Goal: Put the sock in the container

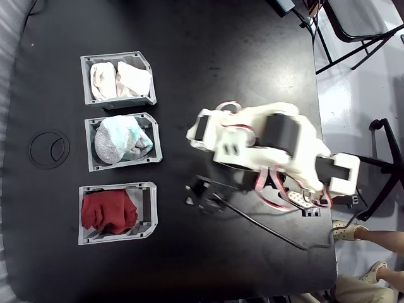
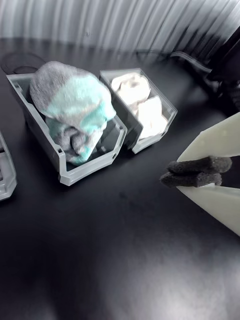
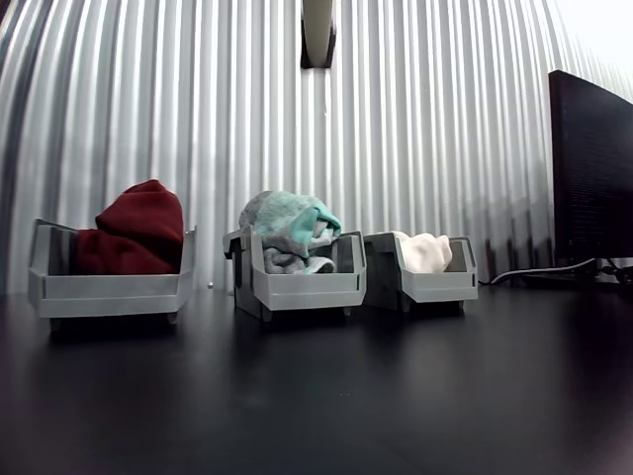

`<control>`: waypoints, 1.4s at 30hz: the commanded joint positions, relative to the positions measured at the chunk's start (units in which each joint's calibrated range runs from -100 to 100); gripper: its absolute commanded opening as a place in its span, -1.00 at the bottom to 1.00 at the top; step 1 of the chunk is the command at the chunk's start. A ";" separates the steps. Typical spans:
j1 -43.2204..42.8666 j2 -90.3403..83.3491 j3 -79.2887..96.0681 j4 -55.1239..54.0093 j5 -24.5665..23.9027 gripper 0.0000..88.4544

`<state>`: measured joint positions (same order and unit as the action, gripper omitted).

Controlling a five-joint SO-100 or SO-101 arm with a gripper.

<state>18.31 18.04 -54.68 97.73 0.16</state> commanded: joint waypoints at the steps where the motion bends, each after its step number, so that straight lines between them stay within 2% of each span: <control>1: -0.09 -8.88 1.75 2.27 -0.24 -0.97; 15: -1.03 -49.53 52.43 -0.63 0.44 -0.97; 20: -3.39 -62.50 68.84 -13.36 2.45 -0.97; 29: -4.18 -85.59 102.57 -40.43 2.56 -0.97; 36: -4.10 -101.14 124.21 -52.21 2.56 -0.97; 42: -4.02 -111.43 138.09 -56.91 2.56 -0.97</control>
<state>14.39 -88.70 78.92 43.31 2.40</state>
